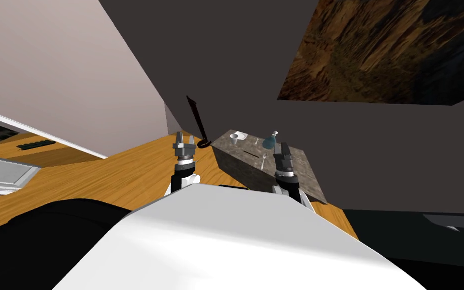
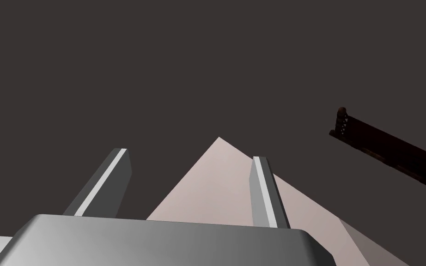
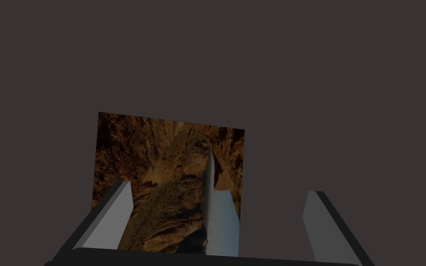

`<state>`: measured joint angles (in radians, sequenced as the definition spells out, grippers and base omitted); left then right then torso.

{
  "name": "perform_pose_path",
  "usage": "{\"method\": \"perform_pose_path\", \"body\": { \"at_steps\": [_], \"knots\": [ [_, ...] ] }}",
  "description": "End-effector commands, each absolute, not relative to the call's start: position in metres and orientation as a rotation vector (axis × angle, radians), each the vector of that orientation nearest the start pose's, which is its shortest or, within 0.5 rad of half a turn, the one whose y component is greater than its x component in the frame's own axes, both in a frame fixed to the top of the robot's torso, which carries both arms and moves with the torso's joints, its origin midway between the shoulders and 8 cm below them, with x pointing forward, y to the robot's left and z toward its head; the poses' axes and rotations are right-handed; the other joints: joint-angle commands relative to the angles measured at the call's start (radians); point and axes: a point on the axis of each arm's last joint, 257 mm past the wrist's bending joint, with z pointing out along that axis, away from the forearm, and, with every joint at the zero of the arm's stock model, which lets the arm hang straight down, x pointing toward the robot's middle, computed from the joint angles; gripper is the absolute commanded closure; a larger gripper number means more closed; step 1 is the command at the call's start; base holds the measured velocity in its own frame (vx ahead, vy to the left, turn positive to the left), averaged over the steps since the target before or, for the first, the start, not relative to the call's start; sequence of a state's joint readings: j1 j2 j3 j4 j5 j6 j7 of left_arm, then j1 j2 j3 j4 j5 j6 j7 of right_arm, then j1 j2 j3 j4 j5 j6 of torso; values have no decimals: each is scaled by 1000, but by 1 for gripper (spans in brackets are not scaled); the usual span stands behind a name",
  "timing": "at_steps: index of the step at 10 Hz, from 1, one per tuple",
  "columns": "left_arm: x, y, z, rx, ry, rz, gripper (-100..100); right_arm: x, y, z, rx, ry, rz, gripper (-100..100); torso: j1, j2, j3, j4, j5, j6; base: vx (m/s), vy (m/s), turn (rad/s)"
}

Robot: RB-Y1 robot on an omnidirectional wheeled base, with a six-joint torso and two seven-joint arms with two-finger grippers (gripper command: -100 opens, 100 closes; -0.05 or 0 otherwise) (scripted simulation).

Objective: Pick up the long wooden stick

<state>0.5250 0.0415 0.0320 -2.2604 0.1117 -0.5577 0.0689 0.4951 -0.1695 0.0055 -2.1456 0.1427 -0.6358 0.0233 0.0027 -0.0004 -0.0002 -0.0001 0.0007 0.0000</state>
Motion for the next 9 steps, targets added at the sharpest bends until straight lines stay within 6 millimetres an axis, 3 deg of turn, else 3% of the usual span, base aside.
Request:
{"method": "perform_pose_path", "body": {
  "at_steps": [1,2,3,4,5,6,7,8,9],
  "knots": [
    [332,302,20,-706,542,-1398,0,355,-240,-31,396,908,1208,-100,0,0,0,0,0,0,0,54,72],
    [332,302,20,-706,542,-1398,0,359,-237,-47,384,962,1200,-100,0,0,0,0,0,0,-2,90,114],
    [332,302,20,-706,542,-1398,0,359,-236,-48,364,982,1198,-100,3,0,0,0,0,0,5,75,38],
    [332,302,20,-706,542,-1398,0,362,-233,-65,352,1040,1187,-100,2,0,0,0,0,0,11,89,75],
    [332,302,20,-706,542,-1398,0,362,-233,-66,336,1054,1185,-100,3,0,0,0,0,0,16,62,43],
    [332,302,20,-706,542,-1398,0,365,-231,-86,320,1118,1170,-100,1,-1,0,0,0,0,10,76,89],
    [332,302,20,-706,542,-1398,0,365,-231,-86,306,1130,1168,-100,2,0,0,0,0,0,6,62,47],
    [332,302,20,-706,542,-1398,0,367,-230,-107,292,1193,1150,-100,1,0,0,0,0,0,-4,73,109],
    [332,302,20,-706,542,-1398,0,366,-231,-108,274,1210,1146,-100,2,1,0,0,0,0,-1,61,46]
  ]
}}
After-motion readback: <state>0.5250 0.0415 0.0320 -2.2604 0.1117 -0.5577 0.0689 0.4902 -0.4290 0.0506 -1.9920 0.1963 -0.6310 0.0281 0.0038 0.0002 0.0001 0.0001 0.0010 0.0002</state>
